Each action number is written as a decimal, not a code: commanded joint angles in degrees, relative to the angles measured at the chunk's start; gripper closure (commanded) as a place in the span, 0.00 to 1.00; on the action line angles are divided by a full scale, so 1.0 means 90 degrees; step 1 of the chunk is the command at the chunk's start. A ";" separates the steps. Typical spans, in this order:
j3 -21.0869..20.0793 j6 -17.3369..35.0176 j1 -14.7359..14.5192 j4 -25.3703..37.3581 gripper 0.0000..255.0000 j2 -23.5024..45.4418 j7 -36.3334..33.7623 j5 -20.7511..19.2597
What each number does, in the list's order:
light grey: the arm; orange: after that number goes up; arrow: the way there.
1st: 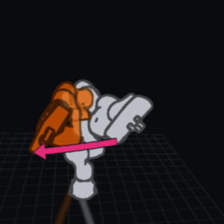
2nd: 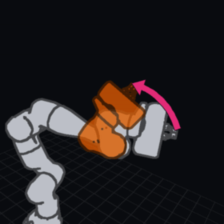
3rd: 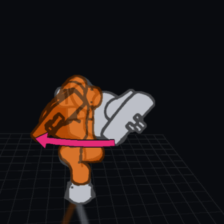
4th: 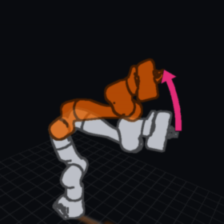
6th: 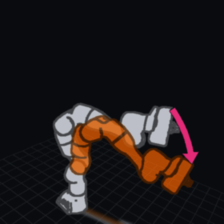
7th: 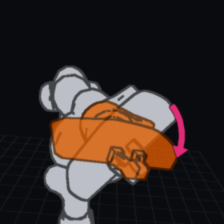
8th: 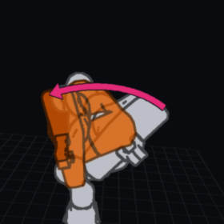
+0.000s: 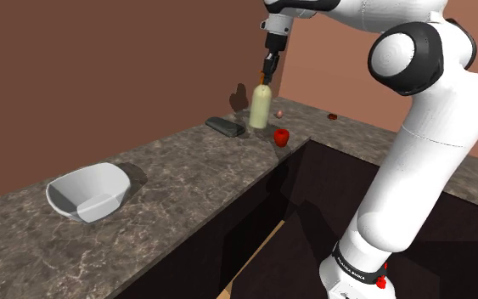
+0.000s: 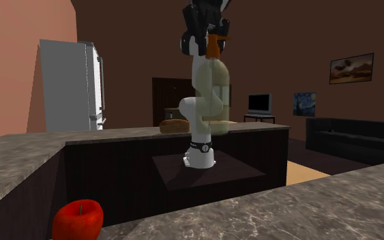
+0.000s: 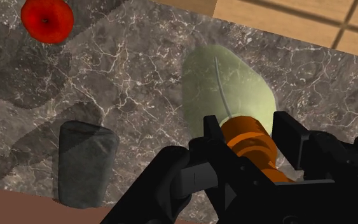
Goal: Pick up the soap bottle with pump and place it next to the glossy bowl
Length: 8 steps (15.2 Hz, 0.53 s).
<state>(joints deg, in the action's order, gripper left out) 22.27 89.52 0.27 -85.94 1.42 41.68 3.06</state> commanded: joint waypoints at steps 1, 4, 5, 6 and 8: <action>0.0010 -0.0213 0.0012 0.0272 1.00 0.0065 0.0008 0.0026; 0.0030 -0.0515 0.0039 0.0690 1.00 0.0192 0.0029 0.0079; 0.0037 -0.0619 0.0050 0.0838 1.00 0.0240 0.0038 0.0099; 0.0045 -0.0725 0.0063 0.0990 1.00 0.0291 0.0046 0.0121; 0.0063 -0.0942 0.0092 0.1309 1.00 0.0403 0.0066 0.0169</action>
<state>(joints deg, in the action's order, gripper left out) 22.74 82.04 0.95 -75.70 4.45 42.14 4.33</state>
